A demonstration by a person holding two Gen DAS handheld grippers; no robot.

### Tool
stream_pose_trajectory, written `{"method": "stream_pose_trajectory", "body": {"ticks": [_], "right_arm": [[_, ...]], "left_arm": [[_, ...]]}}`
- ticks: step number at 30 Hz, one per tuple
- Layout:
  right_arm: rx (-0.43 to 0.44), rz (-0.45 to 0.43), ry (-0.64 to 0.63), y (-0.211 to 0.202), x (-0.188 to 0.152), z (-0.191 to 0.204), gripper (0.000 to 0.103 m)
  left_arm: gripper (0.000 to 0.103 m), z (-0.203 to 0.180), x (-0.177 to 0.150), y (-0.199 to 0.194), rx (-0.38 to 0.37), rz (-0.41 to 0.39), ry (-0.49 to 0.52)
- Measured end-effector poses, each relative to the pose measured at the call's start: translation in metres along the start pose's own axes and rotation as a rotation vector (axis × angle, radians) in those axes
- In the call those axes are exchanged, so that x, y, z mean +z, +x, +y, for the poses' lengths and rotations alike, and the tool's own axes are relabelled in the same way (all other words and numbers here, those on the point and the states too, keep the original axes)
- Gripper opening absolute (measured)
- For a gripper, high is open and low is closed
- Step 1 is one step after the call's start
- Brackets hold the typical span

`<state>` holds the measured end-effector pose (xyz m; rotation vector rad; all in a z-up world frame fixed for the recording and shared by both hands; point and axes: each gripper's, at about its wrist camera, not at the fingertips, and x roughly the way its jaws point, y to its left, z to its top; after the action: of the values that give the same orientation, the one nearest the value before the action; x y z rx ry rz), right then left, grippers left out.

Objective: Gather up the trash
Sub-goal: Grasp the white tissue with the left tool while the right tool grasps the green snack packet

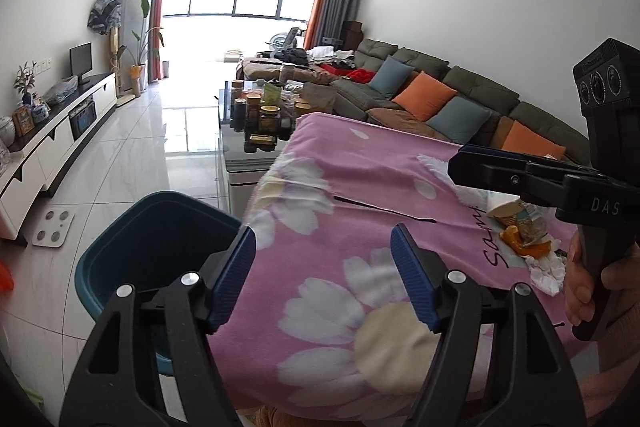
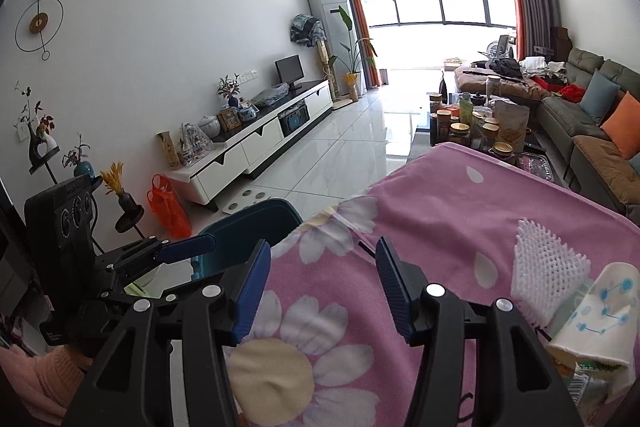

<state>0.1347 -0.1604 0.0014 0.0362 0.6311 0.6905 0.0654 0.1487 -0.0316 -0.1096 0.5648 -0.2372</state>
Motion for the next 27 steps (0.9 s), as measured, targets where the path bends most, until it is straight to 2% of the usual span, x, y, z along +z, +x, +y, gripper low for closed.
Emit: {"method": "stream_pose_trajectory", "body": {"ticks": [9, 15, 21, 27], "right_arm": [[-0.205, -0.084, 0.135, -0.083, -0.04, -0.068, 0.053], [-0.335, -0.091, 0.242, -0.12, -0.074, -0.111, 0.053], [-0.378, -0.045, 0.307, -0.129, -0.108, -0.132, 0.053], [-0.373, 0.006, 0.347, -0.133, -0.141, -0.138, 0.053]], "left_arm": [[0.069, -0.103, -0.014, 0.029, -0.235, 0.085, 0.12], [0.07, -0.16, -0.031, 0.044, -0.375, 0.148, 0.197], [0.071, -0.203, -0.046, 0.059, -0.462, 0.212, 0.261], [0.071, -0.23, -0.06, 0.073, -0.492, 0.281, 0.309]]}}
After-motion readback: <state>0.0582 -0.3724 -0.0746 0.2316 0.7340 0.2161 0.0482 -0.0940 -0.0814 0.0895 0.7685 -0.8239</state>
